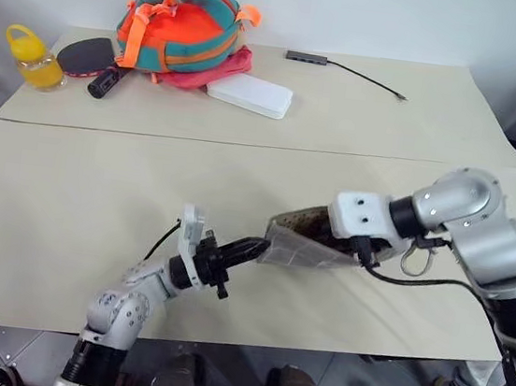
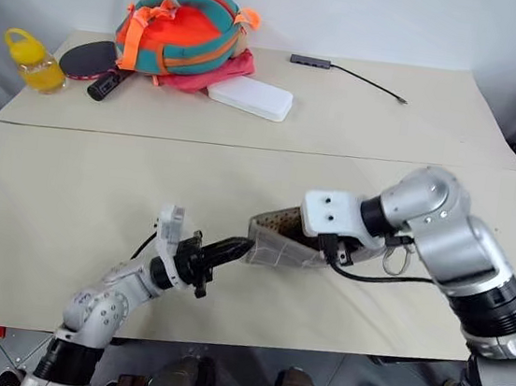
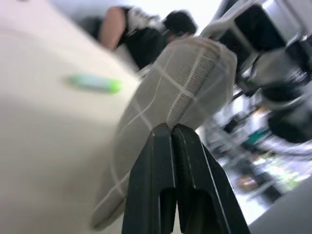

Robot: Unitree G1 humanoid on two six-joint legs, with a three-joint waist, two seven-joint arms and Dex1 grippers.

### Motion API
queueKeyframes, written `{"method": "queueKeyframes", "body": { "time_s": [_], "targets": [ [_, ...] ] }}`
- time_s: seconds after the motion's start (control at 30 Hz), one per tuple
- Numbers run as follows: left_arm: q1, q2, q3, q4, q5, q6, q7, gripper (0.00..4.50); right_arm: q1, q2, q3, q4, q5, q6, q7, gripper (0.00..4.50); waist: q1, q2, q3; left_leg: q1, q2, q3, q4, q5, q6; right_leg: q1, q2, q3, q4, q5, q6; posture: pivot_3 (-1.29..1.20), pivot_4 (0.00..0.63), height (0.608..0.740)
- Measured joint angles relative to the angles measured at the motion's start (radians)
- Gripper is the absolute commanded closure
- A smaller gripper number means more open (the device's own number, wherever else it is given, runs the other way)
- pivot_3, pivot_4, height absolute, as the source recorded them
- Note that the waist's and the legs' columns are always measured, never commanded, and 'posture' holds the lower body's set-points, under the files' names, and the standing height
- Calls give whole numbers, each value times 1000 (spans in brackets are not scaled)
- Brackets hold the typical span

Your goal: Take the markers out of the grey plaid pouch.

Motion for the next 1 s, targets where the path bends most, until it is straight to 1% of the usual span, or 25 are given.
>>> {"method": "queueKeyframes", "body": {
  "time_s": [0.1,0.2,0.27,0.73,0.93,1.0],
  "targets": [
    [12,-8,-5,0,49,-85,-13,4500,8,2,2,1,-25,-23,-28,2899,-3,0,0,1,1,0,1,0,0,1,0,0,1,0,0,0,150,740],
    [27,-17,-10,1,65,-113,-13,4500,21,17,23,29,-93,-76,-87,2899,-4,0,0,1,1,0,2,0,0,1,0,0,1,0,0,0,150,740],
    [35,-21,-16,1,72,-128,-14,4500,25,23,38,41,-115,-94,-97,2899,-4,0,0,1,1,0,2,0,0,1,0,0,1,0,0,0,150,740],
    [46,-24,-30,-2,87,-143,-13,4500,63,29,59,45,-151,-49,-86,2899,-6,0,0,1,1,0,2,0,0,1,0,0,2,0,0,0,150,740],
    [45,-29,-32,-2,89,-143,-9,4500,66,49,77,99,-193,-114,-118,2899,-6,0,0,1,1,0,2,0,0,1,0,0,2,0,0,0,150,740],
    [45,-29,-33,-2,90,-143,-7,4500,70,52,76,110,-197,-129,-121,3273,-7,0,0,1,1,0,2,0,0,1,0,0,2,0,0,0,150,740]
  ]
}}
